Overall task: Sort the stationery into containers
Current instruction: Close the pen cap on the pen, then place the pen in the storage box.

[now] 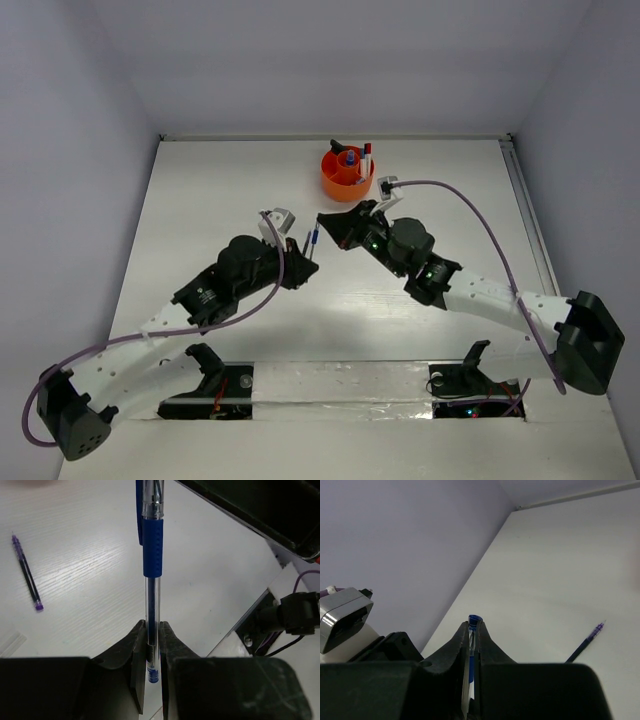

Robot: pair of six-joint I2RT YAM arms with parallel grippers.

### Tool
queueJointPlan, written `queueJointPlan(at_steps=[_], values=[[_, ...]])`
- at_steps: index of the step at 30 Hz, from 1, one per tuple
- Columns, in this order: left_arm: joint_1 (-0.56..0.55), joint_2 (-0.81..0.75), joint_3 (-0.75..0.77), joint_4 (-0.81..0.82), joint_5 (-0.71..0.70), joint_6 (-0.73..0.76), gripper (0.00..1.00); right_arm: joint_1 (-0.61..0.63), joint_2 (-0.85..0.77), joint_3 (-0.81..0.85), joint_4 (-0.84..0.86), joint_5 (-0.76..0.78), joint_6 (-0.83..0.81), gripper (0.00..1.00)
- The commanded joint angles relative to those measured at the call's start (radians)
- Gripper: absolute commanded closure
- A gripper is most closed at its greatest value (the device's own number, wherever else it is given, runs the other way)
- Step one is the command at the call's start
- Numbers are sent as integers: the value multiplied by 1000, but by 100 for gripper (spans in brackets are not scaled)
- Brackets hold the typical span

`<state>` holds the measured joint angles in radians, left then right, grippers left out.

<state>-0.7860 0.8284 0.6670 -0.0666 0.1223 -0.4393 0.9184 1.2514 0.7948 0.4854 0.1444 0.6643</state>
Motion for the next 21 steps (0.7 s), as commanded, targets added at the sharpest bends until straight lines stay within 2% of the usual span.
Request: queueJointPlan(at_steps=[1,3,4,6,7,10,16,21], values=[[31,-54,-9,353,-66,-68,99,24,-1,36,-248,-105,-45,100],[31,-69,-62,355,-55,-82,91,-13,9,70,-231,-120,-32,100],[31,-84,-78,352,-53,-88,75,-30,13,81,-223,-124,-28,100],[31,-103,-122,363,-35,-99,58,-73,34,110,-202,-120,-15,100],[31,-118,-135,366,-29,-101,45,-87,42,124,-200,-120,-9,100],[31,-143,-162,349,-26,-93,29,-147,80,175,-173,-106,-2,100],[31,-225,-193,329,-12,-76,6,-277,201,349,-143,-126,-35,100],[31,-302,-268,358,-69,-98,4,-288,356,547,-142,6,-259,100]])
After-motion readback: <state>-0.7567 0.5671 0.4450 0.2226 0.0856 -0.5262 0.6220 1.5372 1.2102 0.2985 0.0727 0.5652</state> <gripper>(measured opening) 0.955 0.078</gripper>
